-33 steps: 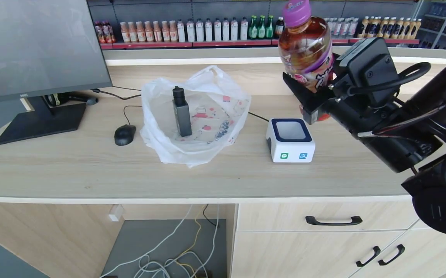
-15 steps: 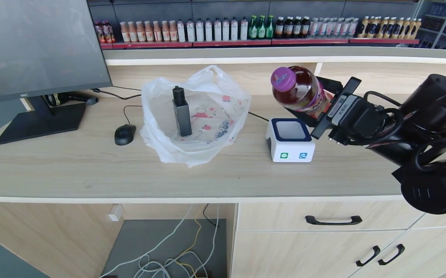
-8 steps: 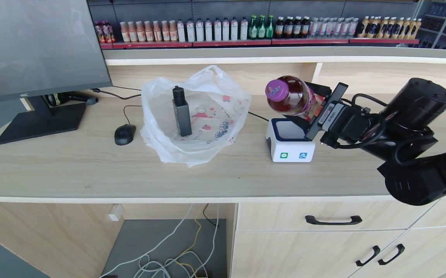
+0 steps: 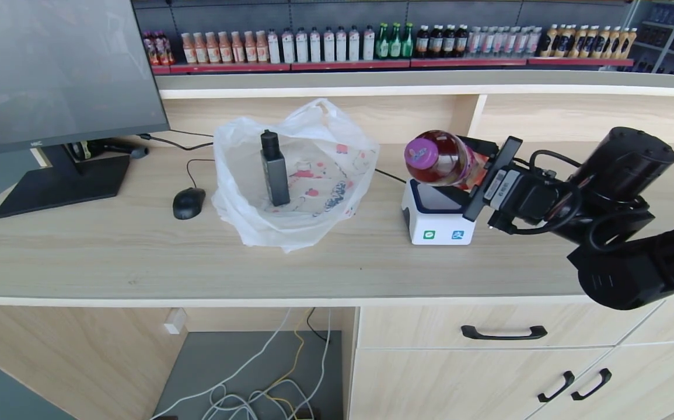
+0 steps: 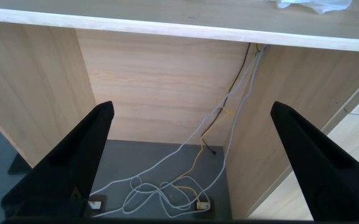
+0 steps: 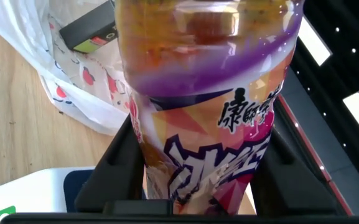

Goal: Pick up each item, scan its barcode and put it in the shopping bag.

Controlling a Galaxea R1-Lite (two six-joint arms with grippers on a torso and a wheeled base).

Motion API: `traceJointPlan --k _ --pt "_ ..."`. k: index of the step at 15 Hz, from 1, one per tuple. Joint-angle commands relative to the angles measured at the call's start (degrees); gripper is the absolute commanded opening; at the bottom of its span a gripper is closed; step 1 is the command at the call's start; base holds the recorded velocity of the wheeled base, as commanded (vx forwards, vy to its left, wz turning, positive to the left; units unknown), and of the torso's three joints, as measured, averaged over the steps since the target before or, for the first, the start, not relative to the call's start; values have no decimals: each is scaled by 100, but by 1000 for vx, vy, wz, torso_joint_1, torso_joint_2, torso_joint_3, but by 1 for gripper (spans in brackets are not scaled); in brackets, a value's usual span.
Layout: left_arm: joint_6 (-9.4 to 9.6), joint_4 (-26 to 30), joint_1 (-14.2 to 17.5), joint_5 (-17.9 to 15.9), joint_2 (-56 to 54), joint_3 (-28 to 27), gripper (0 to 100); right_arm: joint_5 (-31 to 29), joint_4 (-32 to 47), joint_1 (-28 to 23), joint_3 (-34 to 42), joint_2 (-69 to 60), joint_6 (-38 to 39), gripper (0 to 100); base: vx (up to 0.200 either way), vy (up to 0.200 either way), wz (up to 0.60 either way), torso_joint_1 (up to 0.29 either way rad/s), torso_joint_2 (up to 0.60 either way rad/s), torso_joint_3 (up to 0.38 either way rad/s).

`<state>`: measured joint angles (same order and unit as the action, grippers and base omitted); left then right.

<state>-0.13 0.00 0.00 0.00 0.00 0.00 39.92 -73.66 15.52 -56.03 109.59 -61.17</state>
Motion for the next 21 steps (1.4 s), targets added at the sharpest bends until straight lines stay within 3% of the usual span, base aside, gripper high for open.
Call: traceJointPlan --k 1,21 --pt "-4 0 0 0 0 0 100 59 0 -23 13 53 0 0 0 0 0 0 0 0" --pt "-4 0 0 0 0 0 100 42 -26 -14 92 194 -44 0 0 0 0 0 0 0"
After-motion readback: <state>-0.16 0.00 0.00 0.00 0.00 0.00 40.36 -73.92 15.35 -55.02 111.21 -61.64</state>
